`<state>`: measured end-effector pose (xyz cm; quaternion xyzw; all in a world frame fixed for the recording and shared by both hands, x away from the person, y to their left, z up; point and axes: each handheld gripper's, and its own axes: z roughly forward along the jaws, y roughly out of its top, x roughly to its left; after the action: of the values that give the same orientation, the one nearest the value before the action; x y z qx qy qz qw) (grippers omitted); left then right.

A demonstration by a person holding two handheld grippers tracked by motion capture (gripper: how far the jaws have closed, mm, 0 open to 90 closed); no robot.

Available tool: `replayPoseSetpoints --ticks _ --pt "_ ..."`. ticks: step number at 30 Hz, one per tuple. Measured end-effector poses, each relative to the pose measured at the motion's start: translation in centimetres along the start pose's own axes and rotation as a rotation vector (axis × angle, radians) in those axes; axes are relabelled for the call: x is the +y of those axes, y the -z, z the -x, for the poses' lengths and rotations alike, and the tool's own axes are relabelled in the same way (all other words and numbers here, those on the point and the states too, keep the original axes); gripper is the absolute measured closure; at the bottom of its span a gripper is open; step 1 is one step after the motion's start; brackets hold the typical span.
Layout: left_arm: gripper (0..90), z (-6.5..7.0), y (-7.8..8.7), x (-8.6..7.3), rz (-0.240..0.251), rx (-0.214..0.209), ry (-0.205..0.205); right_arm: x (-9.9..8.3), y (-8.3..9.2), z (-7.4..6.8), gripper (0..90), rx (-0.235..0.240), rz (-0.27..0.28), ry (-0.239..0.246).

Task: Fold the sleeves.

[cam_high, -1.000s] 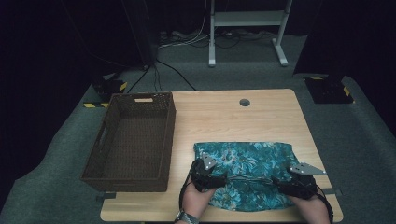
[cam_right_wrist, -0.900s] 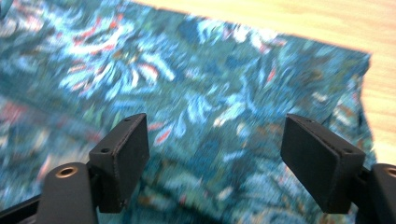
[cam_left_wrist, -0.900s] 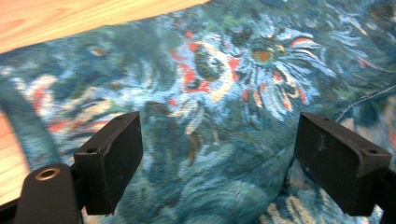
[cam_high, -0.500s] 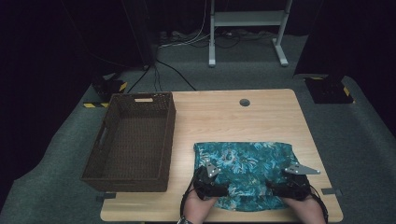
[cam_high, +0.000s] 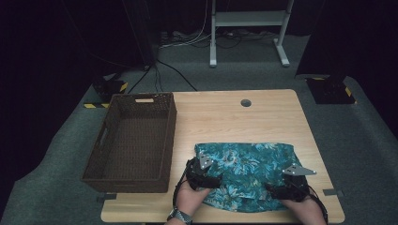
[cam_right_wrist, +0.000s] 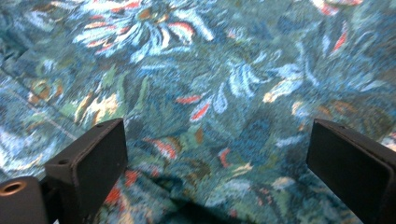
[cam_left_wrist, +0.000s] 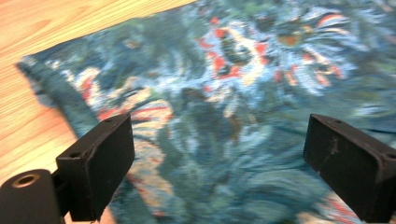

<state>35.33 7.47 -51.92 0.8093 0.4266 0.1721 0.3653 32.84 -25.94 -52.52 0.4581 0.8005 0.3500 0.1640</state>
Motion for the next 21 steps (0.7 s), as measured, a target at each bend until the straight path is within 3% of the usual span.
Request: replayPoseSetpoints --ticks 10,21 --pt "10.4 -0.5 -1.2 -1.1 -0.074 0.062 0.008 -0.2 -0.7 -0.2 5.3 0.023 -0.055 0.030" --pt "9.4 -0.2 -1.9 -0.8 -0.058 0.056 0.001 -0.4 -0.7 0.3 1.3 0.005 -0.076 0.043"
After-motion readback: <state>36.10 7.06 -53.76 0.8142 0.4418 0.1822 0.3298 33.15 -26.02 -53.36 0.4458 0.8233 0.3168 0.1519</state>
